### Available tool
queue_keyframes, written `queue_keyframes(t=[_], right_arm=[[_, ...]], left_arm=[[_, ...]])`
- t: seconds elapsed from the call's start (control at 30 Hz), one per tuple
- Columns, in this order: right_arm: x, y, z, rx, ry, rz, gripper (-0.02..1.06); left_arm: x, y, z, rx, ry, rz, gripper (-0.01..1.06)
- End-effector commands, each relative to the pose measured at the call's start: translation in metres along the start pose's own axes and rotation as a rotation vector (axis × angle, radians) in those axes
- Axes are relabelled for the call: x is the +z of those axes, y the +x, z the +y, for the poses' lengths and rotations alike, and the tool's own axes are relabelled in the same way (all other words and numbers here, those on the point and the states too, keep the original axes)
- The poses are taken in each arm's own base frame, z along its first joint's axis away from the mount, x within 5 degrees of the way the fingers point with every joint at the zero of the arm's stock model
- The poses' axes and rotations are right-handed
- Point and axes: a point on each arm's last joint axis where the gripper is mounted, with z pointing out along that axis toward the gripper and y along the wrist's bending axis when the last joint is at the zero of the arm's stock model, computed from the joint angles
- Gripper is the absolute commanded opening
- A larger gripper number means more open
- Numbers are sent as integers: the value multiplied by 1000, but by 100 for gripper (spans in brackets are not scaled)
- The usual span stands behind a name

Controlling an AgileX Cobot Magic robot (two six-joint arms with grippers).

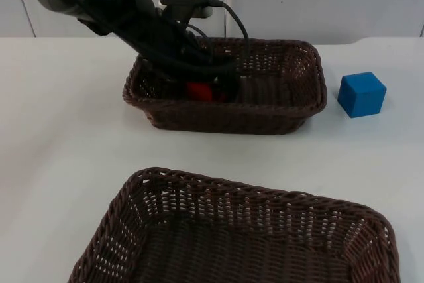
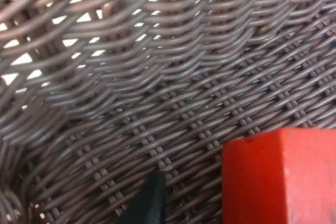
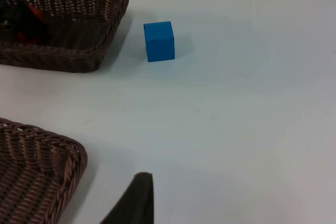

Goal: Pick up one cube with the left hand and place it into the upper basket. Pick up one cube with the right hand and place it into the lower basket.

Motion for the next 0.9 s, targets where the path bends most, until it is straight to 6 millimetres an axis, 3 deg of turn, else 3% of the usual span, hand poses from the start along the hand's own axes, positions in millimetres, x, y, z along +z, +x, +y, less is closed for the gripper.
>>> queue_keyframes(t=[0.0, 0.13, 0.27, 0.3, 0.57, 0.87], right_arm=[[1, 1, 0, 2, 7, 0, 105], [1, 1, 0, 2, 7, 0, 105], [1, 1, 0, 2, 7, 0, 105], [1, 1, 0, 2, 7, 0, 105], [1, 1, 0, 1, 9, 0, 105], [1, 1, 0, 1, 9, 0, 105]], left_arm=[[-16, -14, -7, 12, 10, -37, 104], [-40, -31, -14, 29, 14, -84, 105], [-79, -53, -27, 60, 35, -139, 105], [-79, -53, -27, 60, 35, -139, 105], [-140, -74, -49, 121, 81, -184, 105], [-174, -81, -62, 159, 112, -192, 105]])
